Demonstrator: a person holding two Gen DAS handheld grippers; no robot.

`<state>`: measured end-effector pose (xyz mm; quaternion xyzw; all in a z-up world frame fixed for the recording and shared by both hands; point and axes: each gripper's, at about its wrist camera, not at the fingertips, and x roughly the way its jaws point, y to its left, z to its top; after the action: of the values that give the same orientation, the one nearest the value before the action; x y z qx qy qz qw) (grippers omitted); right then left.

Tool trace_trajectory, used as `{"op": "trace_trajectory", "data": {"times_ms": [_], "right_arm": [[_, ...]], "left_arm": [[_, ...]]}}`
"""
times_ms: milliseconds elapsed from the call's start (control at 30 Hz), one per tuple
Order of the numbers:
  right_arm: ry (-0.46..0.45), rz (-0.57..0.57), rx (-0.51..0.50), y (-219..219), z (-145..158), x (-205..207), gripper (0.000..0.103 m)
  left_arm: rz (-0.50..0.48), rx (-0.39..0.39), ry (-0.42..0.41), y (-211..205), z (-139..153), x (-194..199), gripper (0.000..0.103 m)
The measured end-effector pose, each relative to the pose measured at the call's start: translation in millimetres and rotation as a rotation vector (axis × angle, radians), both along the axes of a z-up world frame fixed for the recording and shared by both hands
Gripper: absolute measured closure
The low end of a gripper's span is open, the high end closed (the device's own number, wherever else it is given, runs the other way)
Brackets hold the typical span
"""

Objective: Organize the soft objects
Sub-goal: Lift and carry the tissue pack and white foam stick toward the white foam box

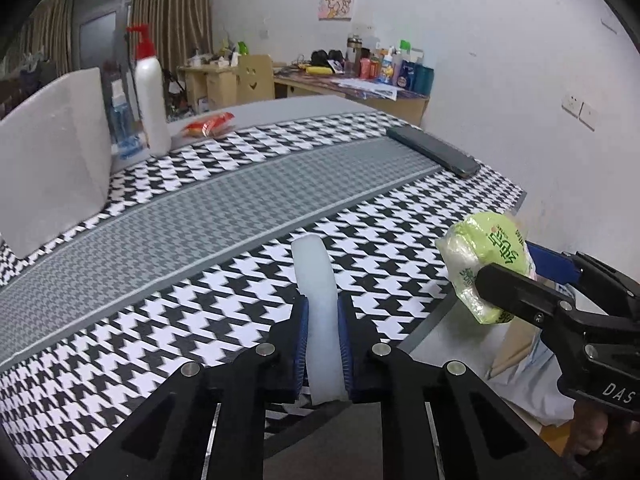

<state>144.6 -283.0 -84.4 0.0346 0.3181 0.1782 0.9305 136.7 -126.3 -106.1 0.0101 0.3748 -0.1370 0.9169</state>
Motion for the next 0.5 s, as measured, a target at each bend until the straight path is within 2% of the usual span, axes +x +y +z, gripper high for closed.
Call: {"op": "trace_trajectory", "data": {"times_ms": [500], "right_arm": [[-0.054, 0.054, 0.008, 21, 24, 3, 0.039]], "left_arm": [[0.074, 0.020, -0.115, 32, 41, -12, 0.087]]}}
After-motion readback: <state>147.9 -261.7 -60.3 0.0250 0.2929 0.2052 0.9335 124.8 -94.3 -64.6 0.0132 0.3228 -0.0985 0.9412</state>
